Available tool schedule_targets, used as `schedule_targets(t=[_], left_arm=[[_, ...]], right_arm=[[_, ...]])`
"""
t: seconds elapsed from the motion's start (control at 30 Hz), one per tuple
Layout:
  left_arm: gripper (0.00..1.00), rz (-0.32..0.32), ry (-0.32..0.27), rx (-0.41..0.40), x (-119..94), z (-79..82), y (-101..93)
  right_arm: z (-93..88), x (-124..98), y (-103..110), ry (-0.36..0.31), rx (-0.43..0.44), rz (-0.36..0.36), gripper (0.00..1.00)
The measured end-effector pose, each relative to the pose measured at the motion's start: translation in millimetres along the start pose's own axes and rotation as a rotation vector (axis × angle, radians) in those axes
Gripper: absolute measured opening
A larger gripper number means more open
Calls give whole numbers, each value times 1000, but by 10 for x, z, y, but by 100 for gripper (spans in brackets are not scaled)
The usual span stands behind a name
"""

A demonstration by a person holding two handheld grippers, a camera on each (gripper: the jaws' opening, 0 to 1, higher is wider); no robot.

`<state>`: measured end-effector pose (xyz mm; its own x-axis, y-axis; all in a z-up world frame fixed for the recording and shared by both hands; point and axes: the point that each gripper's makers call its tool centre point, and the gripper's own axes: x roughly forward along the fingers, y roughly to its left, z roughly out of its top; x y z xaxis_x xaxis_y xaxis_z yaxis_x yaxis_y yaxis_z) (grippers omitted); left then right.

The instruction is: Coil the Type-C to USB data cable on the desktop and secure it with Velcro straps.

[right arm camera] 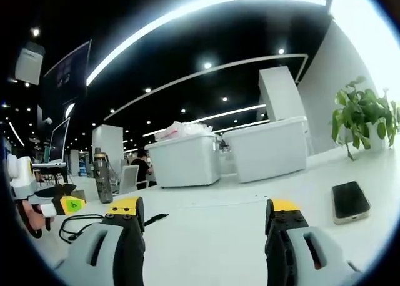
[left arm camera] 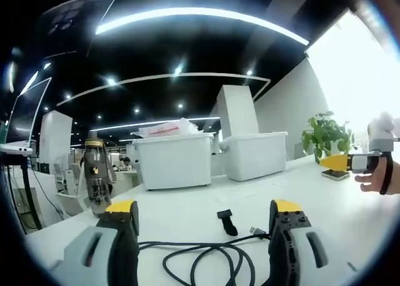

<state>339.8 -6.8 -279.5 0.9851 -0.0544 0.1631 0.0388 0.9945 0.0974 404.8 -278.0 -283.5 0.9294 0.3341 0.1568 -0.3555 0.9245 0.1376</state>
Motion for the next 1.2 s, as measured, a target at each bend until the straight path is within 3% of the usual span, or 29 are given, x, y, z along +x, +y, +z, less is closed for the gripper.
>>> schedule_targets(t=[0.2,0.23,0.3,1.0,1.2], left_arm=[[83,-6,0,-8,-3,-3,-29],[83,-10,1,-13,123,-10,106],[83,-11,-1,-18,175,0,147],[82,-47,15,-17,8,-42,-86],[79,-34,1,-32,35,-21,71]], right_arm=[[-6,8,-6,4,-2,-2,77],[-5,9,-5,3,-1,-2,77],[-5,9,-7,4,-1,-3,76],[-33,3,14,14,16,8,71],[-56,0,27,27,16,14,71]])
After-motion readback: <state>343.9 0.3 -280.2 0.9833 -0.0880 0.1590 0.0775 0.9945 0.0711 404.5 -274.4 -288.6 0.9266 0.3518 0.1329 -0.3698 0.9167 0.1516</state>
